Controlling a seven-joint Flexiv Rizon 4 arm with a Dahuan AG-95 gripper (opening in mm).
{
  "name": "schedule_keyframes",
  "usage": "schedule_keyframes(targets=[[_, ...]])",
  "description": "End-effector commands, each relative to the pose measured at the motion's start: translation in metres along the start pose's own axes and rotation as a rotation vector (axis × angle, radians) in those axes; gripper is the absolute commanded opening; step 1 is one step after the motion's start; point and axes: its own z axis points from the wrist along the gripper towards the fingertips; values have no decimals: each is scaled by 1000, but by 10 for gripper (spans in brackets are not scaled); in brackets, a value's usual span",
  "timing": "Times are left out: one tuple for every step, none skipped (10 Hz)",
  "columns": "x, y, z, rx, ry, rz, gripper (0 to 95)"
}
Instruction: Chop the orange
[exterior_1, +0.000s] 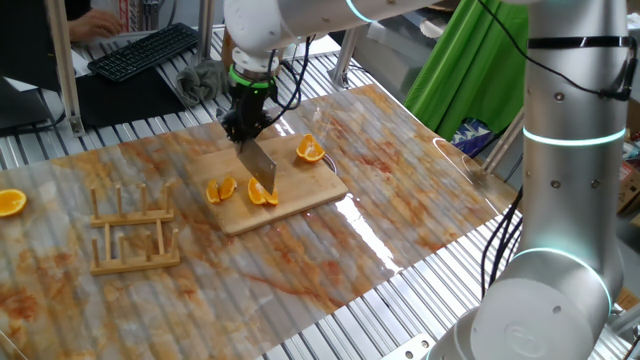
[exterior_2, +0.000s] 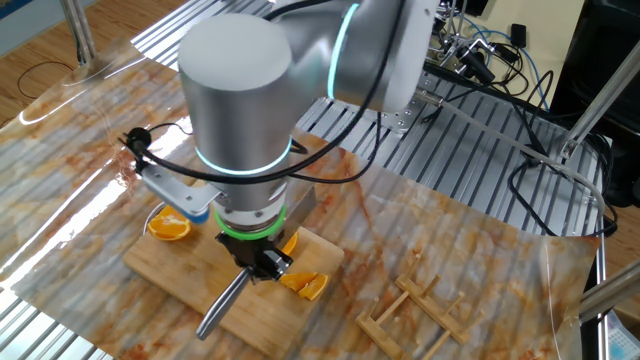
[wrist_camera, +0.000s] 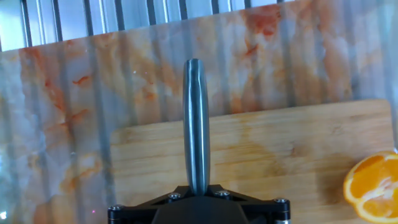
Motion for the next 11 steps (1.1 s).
schedule_keyframes(targets=[[-5,-8,1,-1,5,-3,0],[-7,-13,3,-2,6,-4,0],[-11,-20,6,-5,8,-5,0],[-15,-26,8,-5,7,-11,0],[-20,-35,11,-6,8,-17,0],[-22,-40,12,-5,7,-24,0],[-26,-47,13,-6,7,-31,0],[-29,-53,13,-5,9,-38,0],[-31,-57,14,-5,10,-45,0],[-33,-62,14,-7,11,-54,0],[-34,-63,15,-6,10,-57,0]])
